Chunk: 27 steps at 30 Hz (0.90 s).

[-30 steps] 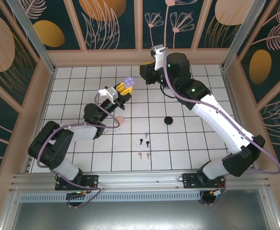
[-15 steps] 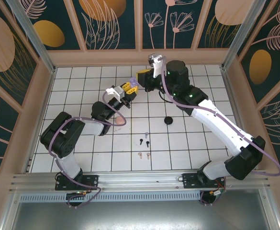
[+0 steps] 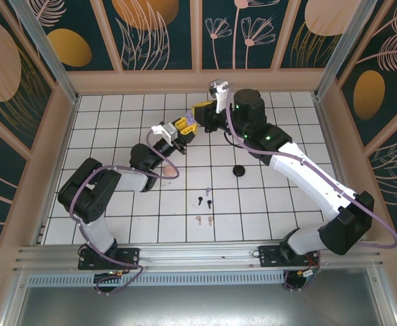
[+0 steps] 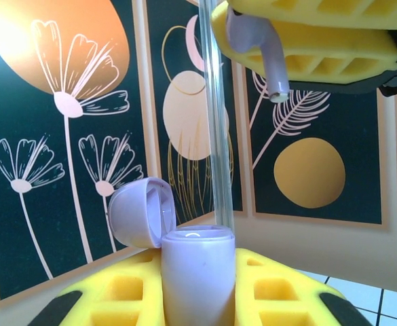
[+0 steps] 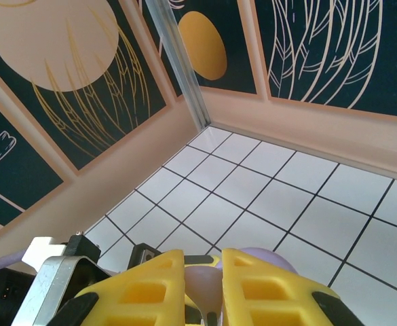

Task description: Insert wireless bluetooth earbuds into charging case

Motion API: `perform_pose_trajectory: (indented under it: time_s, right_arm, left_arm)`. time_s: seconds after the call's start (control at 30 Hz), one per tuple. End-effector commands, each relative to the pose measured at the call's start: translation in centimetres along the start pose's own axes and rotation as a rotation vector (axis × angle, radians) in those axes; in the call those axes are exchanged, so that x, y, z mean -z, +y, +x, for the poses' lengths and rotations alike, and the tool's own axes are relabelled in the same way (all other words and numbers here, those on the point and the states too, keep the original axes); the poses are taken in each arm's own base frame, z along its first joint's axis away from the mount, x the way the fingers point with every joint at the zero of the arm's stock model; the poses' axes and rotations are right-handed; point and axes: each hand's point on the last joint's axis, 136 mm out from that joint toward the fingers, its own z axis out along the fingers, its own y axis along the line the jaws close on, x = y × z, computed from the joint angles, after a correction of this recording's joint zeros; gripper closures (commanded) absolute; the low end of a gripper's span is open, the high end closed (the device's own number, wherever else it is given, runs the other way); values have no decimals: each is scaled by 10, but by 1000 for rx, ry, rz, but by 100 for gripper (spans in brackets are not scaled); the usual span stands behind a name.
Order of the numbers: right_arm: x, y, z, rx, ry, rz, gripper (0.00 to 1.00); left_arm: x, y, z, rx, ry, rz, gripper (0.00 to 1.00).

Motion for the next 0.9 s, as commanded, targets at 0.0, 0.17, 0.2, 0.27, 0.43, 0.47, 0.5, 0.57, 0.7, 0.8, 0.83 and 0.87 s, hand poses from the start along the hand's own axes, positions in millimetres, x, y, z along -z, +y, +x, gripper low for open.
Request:
perform_pose_trajectory:
  time_s: [0.0,0.17,0.2,0.27,0.43,0.47,0.5,0.57,0.7,0.8,0.83,0.87]
  right_arm:
    - [-5,1,-2,0,-24,-25,84]
    - [-11,-1,4,-10,-8,-26,84]
    - [-12,-2,5,-11,-6,-25,84]
    - [-14,-3,8,-15,-1,-24,84]
    - [-18,-5,14,-23,9,-22,84]
    - [-18,-5,13,-23,9,-22,84]
    - [-19,-6,14,-25,12,-22,84]
    - [-20,-6,15,-26,13,-22,84]
    - [-21,-7,18,-31,22,-22,84]
    - [-22,-6,19,-35,26,-25,85]
    - [-22,-6,20,-37,28,-26,85]
    - [-21,-6,20,-38,28,-28,85]
  left_arm:
    - [5,-15,-68,-87,-248,49,100]
    - [5,-17,-74,-85,-261,61,100]
    - [5,-18,-75,-83,-263,62,100]
    - [5,-18,-77,-86,-268,64,100]
    - [6,-20,-81,-86,-274,67,100]
    - [6,-19,-82,-88,-275,66,100]
    - [6,-20,-81,-86,-273,67,100]
    - [6,-20,-81,-85,-272,68,100]
    - [6,-20,-81,-88,-270,68,100]
    - [5,-20,-80,-87,-269,67,100]
    - [5,-20,-80,-88,-269,66,100]
    - [5,-20,-80,-88,-268,66,100]
